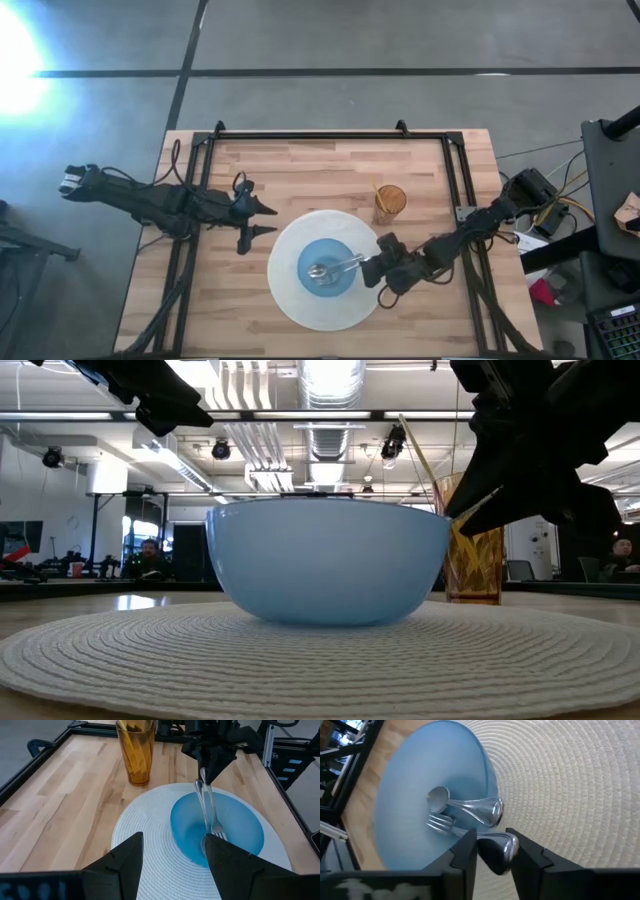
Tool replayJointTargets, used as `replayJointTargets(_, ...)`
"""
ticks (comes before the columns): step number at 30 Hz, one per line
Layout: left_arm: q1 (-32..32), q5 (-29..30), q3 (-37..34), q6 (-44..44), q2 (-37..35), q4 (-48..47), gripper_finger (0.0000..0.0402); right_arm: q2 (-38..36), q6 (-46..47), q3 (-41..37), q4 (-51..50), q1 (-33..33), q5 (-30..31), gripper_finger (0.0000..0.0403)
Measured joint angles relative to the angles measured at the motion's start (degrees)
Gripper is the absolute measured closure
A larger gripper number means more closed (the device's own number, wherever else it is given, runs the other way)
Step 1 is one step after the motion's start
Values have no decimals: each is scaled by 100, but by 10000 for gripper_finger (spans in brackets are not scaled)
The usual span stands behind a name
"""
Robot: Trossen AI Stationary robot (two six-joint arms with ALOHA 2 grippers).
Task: Pick & Place Utensil
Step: Put the silver fork into the blue bowl on the white mat, then return to Home Position
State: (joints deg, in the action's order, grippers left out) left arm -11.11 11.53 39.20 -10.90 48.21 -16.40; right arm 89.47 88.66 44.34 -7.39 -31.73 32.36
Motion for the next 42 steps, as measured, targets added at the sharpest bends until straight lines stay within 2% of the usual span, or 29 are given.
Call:
replayJointTargets(13,0,4,0,0,-1,0,195,-65,-173,35,58,0,-9,252)
replayJointTargets(22,-1,8,4,-20,0,2,195,-561,-514,35,25,-2,-282,219)
replayJointTargets(34,-2,11,257,-132,0,4,195,-1659,-1931,43,28,-2,-286,226)
replayJointTargets(42,0,9,534,169,-3,-6,195,-2354,-3133,44,25,0,-230,232)
